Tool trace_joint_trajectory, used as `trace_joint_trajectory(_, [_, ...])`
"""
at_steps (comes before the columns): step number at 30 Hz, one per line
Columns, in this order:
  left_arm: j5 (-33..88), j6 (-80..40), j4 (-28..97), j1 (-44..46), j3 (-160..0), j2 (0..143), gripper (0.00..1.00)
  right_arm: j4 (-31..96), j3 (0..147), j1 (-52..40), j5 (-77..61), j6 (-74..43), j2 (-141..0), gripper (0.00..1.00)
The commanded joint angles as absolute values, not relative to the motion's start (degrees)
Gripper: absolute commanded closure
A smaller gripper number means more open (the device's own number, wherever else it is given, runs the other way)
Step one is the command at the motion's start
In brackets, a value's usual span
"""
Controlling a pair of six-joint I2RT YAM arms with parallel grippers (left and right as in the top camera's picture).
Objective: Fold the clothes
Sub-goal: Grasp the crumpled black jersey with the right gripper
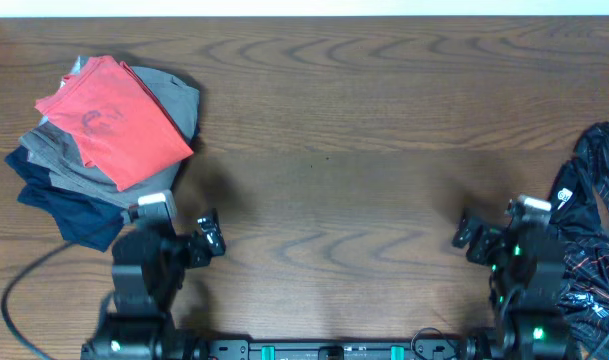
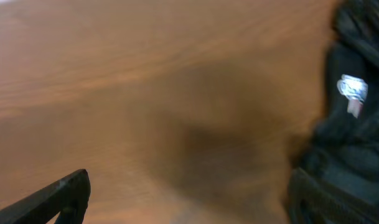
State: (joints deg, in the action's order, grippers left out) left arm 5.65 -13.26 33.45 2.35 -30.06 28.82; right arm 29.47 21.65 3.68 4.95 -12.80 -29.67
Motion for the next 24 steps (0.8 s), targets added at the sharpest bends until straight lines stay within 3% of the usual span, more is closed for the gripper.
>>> trace_joint_trajectory(1, [6.0, -13.1, 37.8, 2.1, -37.7, 37.3, 0.02, 33.5, 28.9, 5.7, 12.1, -13.6, -40.5, 0.01])
trace_joint_trajectory(8, [6.0, -13.1, 41.2, 2.1, -44.1, 48.6, 0.02, 36.3, 38.5, 7.8, 13.0, -14.2, -61.2, 0.01])
trace_joint_trajectory(13, [6.0, -13.2, 42.5, 2.1, -44.1, 51.2, 0.02, 39.9, 38.5, 12.5, 26.1, -29.3, -70.1, 0.01])
trace_joint_trajectory(19, [6.0, -13.2, 43.2, 2.1, -44.1, 51.7, 0.02, 37.9, 38.5, 18.7, 26.6, -30.0, -76.6, 0.04])
trace_joint_trajectory(21, [6.0, -13.1, 43.2, 2.1, -44.1, 51.7, 0.02, 36.8, 38.4, 19.8, 26.5, -30.0, -78.3, 0.16])
trace_joint_trajectory(24, [6.0, -13.1, 43.2, 2.1, -44.1, 51.7, 0.02, 34.8, 38.2, 20.5, 26.6, -30.0, -81.1, 0.60])
